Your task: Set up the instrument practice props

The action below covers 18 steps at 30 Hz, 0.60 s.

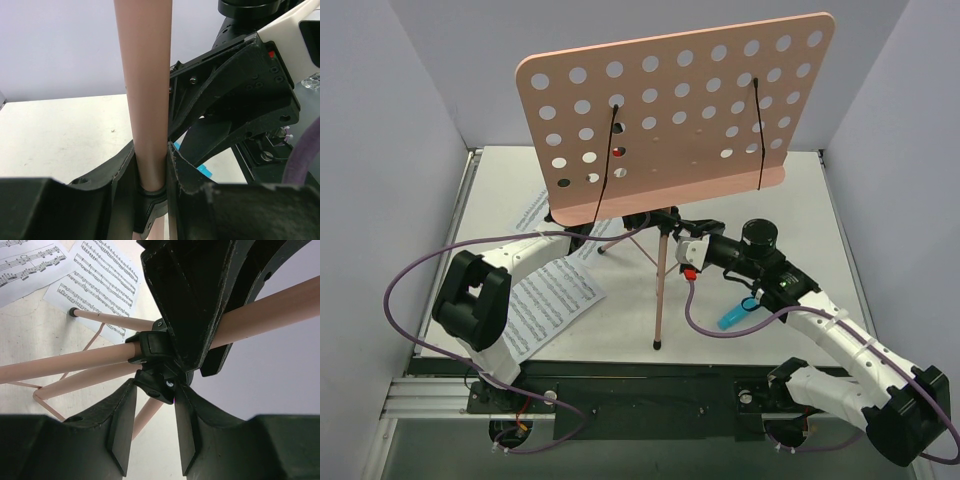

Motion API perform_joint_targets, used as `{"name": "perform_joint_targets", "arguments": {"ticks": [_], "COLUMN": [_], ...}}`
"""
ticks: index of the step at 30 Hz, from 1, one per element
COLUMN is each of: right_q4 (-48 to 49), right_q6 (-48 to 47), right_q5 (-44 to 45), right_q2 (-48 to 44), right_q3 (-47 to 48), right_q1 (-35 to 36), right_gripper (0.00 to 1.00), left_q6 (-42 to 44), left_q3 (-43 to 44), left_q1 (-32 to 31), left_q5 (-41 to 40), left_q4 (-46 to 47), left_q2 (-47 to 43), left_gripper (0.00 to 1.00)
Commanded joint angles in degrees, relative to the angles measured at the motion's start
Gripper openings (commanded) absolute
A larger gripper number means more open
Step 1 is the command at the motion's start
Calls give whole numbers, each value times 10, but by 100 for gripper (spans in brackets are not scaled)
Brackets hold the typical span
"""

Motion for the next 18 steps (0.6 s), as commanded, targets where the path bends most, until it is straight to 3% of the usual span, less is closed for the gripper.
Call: {"name": "perform_joint_targets", "arguments": {"ticks": [1, 11, 18], "right_q4": [43, 24, 73], "right_q6": [13, 21, 120], "right_q5": [-2, 20, 20], "right_q2": [2, -5, -12], "right_q3": [-16, -28, -58], "right_q1": [5, 10, 15], "right_gripper": [29, 17, 8], "left_q6": [-1, -19, -20], "left_q3": [-23, -23, -24], "left_q1": [6, 6, 7], "left_q5": [37, 39, 39], "left_q4": [-44, -22, -20], "left_q2": [29, 37, 36], "left_gripper": [0, 0, 0]}}
